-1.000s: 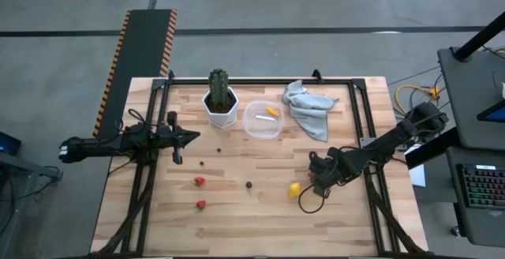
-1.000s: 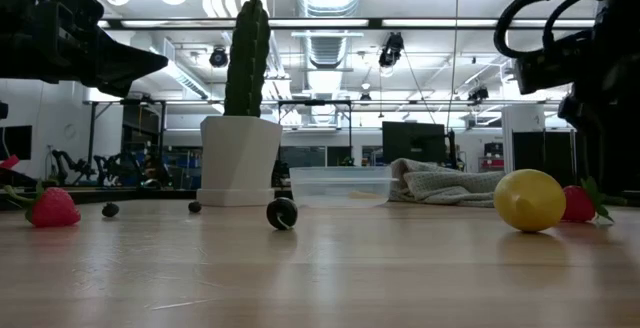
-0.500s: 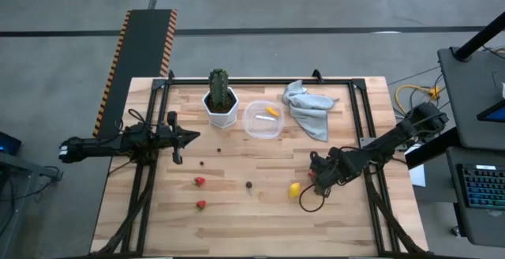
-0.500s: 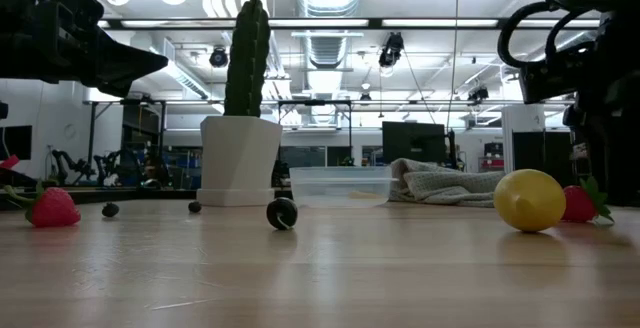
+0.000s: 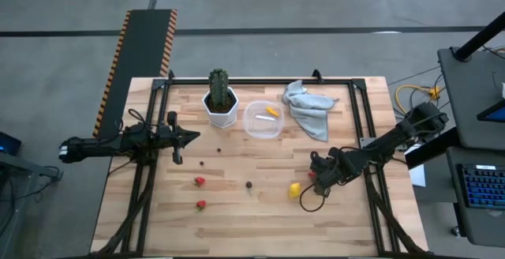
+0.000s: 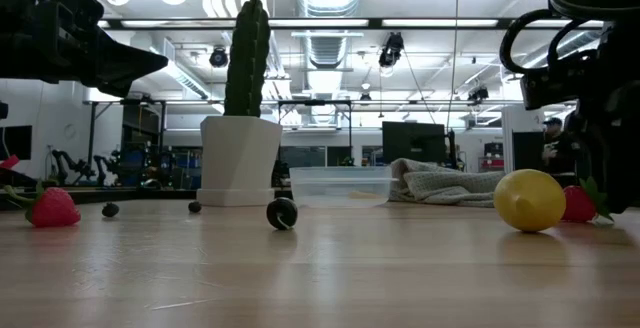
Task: Pick and placing Produce into tupperware
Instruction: Put the right red strawberry into the transparent bin
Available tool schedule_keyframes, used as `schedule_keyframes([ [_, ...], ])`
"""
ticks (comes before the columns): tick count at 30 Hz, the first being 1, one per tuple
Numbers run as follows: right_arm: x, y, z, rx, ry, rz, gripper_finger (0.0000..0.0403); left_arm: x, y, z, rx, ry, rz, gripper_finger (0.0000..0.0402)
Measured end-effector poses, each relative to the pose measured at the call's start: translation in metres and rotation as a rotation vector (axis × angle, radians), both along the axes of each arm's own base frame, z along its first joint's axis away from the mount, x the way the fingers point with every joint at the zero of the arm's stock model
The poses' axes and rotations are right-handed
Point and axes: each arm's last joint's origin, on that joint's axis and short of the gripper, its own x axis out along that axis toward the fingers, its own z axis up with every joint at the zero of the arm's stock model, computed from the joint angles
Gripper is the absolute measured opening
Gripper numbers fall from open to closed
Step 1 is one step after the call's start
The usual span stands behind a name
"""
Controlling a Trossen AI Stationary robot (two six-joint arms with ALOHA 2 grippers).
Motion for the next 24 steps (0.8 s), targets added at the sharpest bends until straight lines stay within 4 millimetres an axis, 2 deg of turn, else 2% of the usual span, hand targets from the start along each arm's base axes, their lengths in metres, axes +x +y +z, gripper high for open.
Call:
schedule_keyframes([
  [10,0.0,0.001,0.0,0.012,-0.001,-0.002,0.0022,0.0,0.0,0.0,0.0,0.0,0.0,0.0],
  [17,0.004,0.002,0.004,0.012,-0.032,-0.008,0.0009,0.0,0.0,0.0,0.0,0.0,0.0,0.0],
  [24,0.017,0.001,0.017,-0.072,-0.125,-0.002,0.0009,0.0,0.0,0.0,0.0,0.0,0.001,0.0],
])
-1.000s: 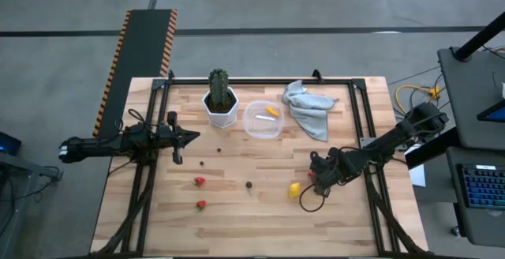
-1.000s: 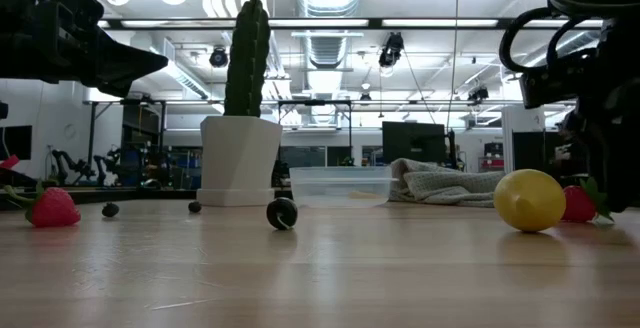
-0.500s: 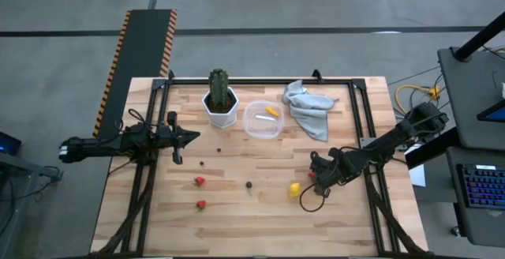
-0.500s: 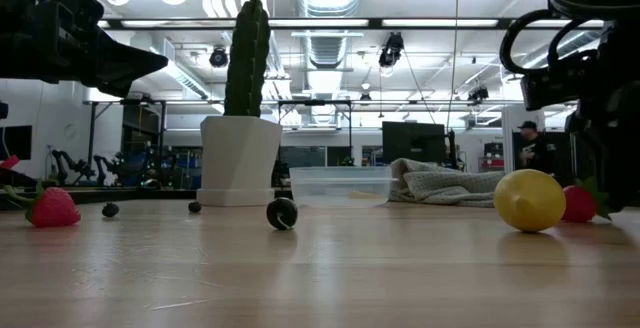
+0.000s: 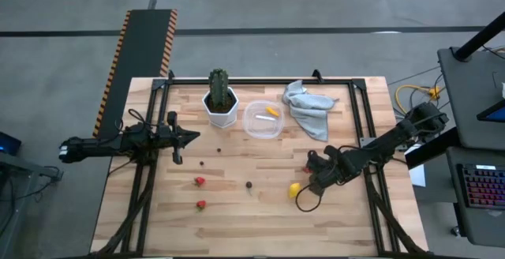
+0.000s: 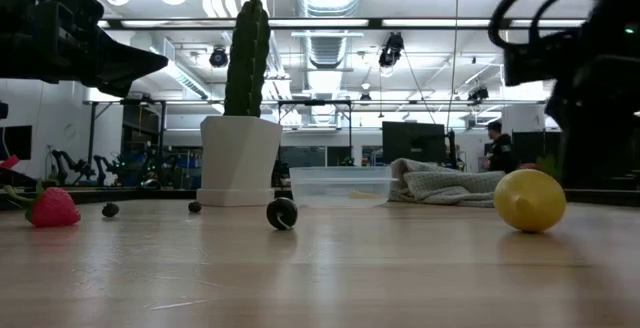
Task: Pick and placing Produce into tupperware
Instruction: Put the right red strawberry into the transparent bin
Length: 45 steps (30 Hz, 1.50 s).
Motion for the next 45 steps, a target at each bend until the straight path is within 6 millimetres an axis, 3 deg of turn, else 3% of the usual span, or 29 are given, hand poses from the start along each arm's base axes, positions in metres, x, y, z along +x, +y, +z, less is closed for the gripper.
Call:
schedule_keyframes([
  [12,0.017,-0.018,0.012,-0.087,-0.037,0.028,0.0008,0.0,0.0,0.0,0.0,0.0,0.0,0.0],
  [18,0.033,-0.038,0.023,-0.15,-0.081,0.046,0.0008,0.0,0.0,0.0,0.0,-0.001,0.0,0.0],
  [23,0.054,-0.065,0.039,-0.202,-0.153,0.087,0.0008,0.0,0.0,0.0,0.0,-0.001,0.0,0.0],
  [33,0.079,-0.138,0.064,-0.218,-0.281,0.127,0.0008,0.0,0.0,0.0,0.0,-0.002,-0.001,0.0],
  [38,0.09,-0.169,0.058,-0.228,-0.241,0.126,0.0008,0.0,0.0,0.0,0.0,-0.001,0.0,0.0],
  [45,0.121,-0.197,0.045,-0.195,-0.191,0.157,0.0008,0.0,0.0,0.0,0.0,-0.002,0.0,0.0],
])
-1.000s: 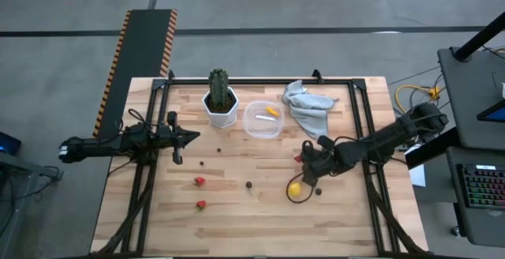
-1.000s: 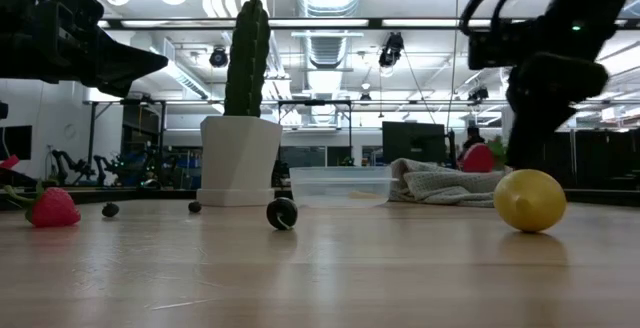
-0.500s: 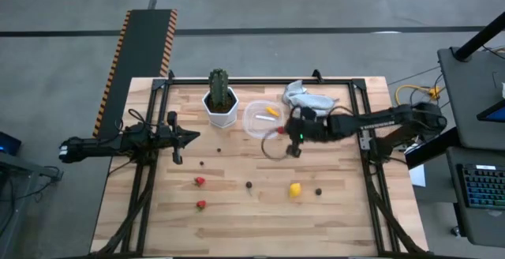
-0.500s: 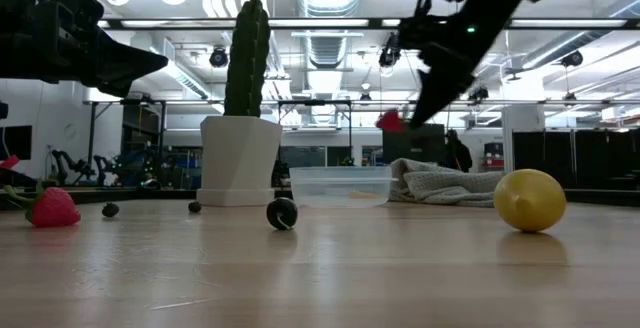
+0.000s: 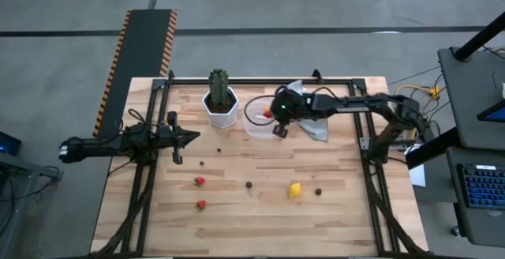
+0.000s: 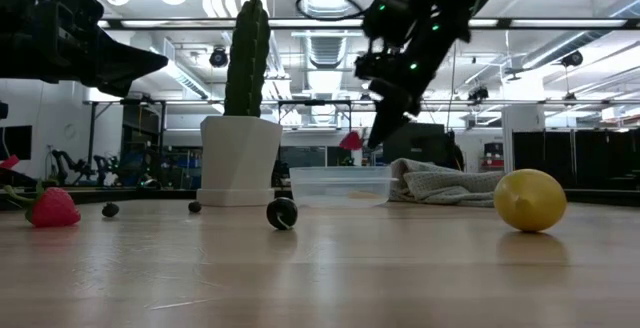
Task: Pick and placing Produce into tupperware
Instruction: Put the right red strawberry into the transparent bin
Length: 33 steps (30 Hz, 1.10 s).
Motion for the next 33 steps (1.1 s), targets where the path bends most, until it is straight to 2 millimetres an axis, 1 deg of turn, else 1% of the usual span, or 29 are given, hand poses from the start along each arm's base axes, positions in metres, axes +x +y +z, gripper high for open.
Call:
schedule_keyframes([
  [5,0.018,-0.016,-0.01,0.008,0.096,0.007,0.0008,0.0,0.0,0.0,0.0,0.0,0.0,0.0],
  [9,0.029,-0.025,-0.015,0.014,0.135,0.006,0.0008,0.0,0.0,0.0,0.0,0.002,0.0,0.0],
  [14,0.038,-0.037,-0.022,0.012,0.156,0.01,0.0008,0.0,0.0,0.0,0.0,0.002,-0.001,0.0],
  [16,0.04,-0.042,-0.024,0.016,0.159,0.012,0.0008,0.0,0.0,0.0,0.0,0.003,-0.001,0.0],
  [19,0.042,-0.049,-0.033,0.056,0.175,0.019,0.0008,0.0,0.0,0.0,0.0,0.001,-0.001,0.0],
  [21,0.043,-0.052,-0.039,0.065,0.193,0.015,0.0008,0.0,0.0,0.0,0.0,0.002,-0.001,0.0],
  [25,0.045,-0.055,-0.044,0.071,0.199,0.012,0.0008,0.0,0.0,0.0,0.0,0.002,-0.001,0.0],
  [33,0.045,-0.058,-0.042,0.06,0.194,0.021,0.0008,0.0,0.0,0.0,0.0,0.002,-0.001,0.0],
])
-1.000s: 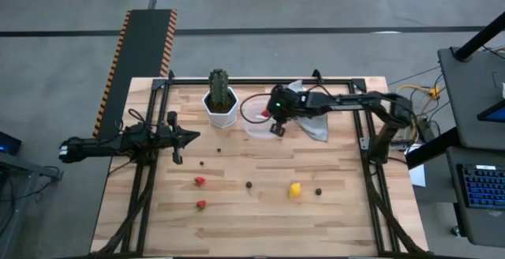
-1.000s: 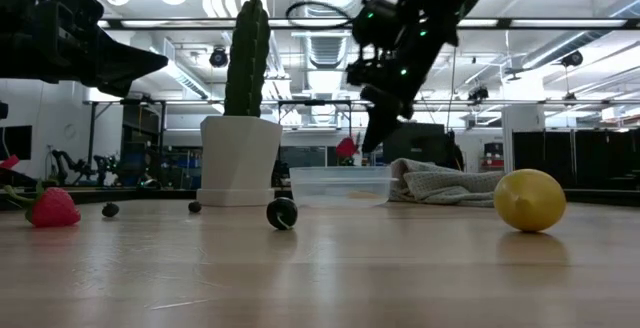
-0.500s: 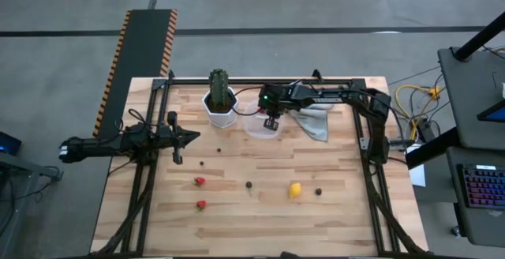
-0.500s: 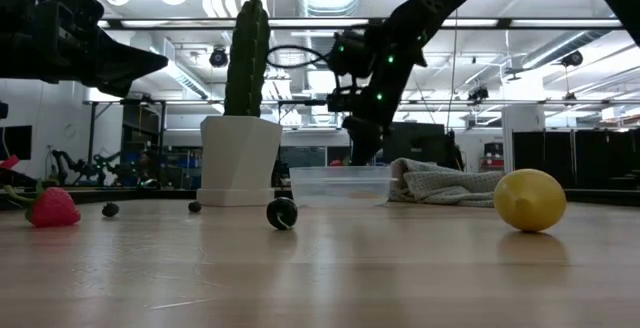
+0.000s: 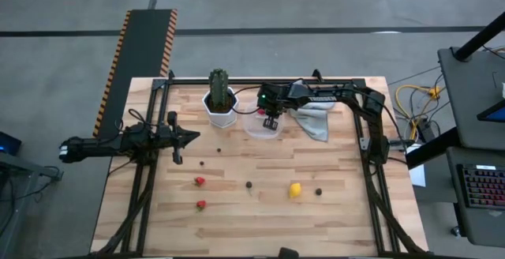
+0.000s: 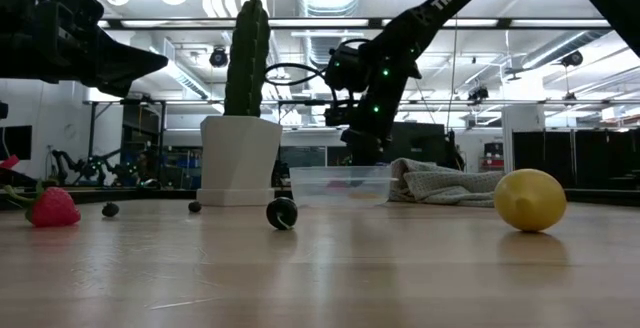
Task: Pick and placing Produce into tupperware
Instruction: Put the right red strawberry into the transparent bin, then put the black raspberry into the transparent bin
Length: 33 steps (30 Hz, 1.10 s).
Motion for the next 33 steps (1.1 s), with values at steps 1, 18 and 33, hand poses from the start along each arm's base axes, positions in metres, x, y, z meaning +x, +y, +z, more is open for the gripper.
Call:
schedule_keyframes([
  [1,0.0,0.0,0.0,0.0,0.0,0.0,0.0008,0.0,0.0,0.0,0.0,0.0,0.0,0.0],
  [18,0.0,0.0,0.0,0.0,-0.003,-0.008,0.0049,0.0,0.0,0.0,0.0,0.0,-0.001,0.0],
  [33,-0.013,0.007,0.061,-0.055,-0.149,-0.015,0.0094,0.0,0.0,0.0,0.0,0.0,-0.002,0.0],
])
